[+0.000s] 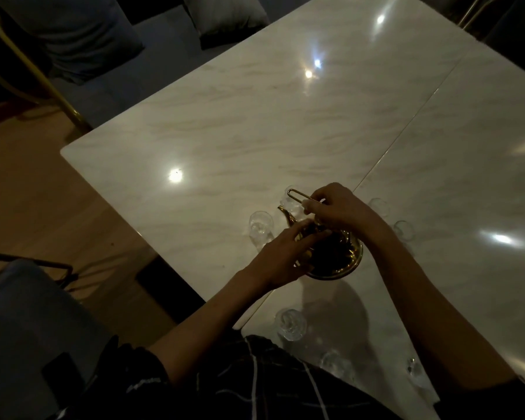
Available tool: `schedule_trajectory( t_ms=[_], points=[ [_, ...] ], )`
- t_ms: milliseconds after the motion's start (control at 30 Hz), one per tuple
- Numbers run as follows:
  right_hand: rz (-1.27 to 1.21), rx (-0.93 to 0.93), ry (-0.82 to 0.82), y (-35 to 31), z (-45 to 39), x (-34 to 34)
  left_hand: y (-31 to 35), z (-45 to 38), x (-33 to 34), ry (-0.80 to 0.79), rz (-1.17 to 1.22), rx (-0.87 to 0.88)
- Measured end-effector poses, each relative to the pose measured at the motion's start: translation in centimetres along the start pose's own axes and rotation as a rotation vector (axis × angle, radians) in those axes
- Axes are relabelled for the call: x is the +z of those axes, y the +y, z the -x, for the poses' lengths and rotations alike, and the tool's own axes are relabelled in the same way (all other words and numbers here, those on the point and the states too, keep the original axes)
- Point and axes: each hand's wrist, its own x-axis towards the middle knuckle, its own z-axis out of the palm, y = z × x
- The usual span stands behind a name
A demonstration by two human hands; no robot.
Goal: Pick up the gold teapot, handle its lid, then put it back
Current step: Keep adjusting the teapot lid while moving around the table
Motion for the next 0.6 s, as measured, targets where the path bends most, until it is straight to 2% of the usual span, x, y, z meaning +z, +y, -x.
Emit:
schedule_trajectory(
  t_ms=[600],
  points=[
    [0.174,0.008,-0.019,-3.1,1.3,-0.8,2.4,1.2,-0.4,0.107,0.055,-0.003]
  ],
)
